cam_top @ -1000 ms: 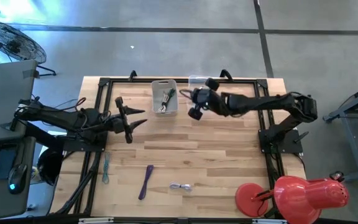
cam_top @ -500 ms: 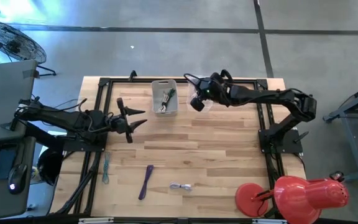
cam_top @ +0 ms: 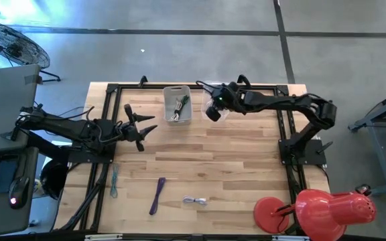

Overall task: Pick & Place USB Port
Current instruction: Put the blue charger cable into the transparent bin, then put the purple charger cable into the transparent bin

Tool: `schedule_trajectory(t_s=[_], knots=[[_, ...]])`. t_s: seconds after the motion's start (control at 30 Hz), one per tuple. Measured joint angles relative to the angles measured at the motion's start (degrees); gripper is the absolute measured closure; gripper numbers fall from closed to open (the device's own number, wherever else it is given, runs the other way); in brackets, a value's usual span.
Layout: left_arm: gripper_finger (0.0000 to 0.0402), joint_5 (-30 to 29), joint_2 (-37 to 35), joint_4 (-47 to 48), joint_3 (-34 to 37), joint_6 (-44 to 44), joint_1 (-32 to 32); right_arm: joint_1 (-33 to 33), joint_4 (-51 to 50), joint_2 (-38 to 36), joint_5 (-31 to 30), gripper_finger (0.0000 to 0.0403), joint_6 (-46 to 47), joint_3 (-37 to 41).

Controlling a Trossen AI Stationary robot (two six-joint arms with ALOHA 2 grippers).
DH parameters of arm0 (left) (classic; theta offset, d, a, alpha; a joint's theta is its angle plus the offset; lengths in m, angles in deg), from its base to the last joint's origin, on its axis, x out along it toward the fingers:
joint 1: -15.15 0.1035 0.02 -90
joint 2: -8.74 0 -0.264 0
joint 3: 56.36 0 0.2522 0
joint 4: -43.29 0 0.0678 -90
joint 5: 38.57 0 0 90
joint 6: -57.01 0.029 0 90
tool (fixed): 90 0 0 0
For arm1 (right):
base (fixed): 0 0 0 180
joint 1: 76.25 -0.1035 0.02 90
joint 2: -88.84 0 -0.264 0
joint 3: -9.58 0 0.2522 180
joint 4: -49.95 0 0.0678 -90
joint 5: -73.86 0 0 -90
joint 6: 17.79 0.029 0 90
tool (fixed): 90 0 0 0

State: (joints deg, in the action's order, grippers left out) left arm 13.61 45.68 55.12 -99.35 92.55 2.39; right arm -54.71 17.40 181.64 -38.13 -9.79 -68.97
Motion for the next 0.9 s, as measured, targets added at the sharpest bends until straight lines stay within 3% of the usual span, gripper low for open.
schedule_trajectory(t_s=[0.17,0.37,0.63,0.8,0.9], knots=[[0.0238,0.0,0.0,0.5,0.0,-0.1,0.0,2.1,-0.4,5.7,3.4,0.0385,1.8,0.0],[0.0238,0.0,0.0,1.6,0.0,0.0,0.0,2.4,-0.3,9.5,2.9,0.0310,2.3,0.1],[0.0238,0.0,0.0,2.3,0.0,1.4,0.0,2.1,-0.2,7.2,4.0,0.0240,-3.3,0.1],[0.0238,0.0,0.0,1.6,0.0,1.6,0.0,2.1,-1.4,1.6,11.5,0.0230,-5.6,0.1],[0.0238,1.1,0.0,1.6,0.0,1.5,0.0,1.9,-2.5,-2.6,20.9,0.0232,-5.8,0.1]])
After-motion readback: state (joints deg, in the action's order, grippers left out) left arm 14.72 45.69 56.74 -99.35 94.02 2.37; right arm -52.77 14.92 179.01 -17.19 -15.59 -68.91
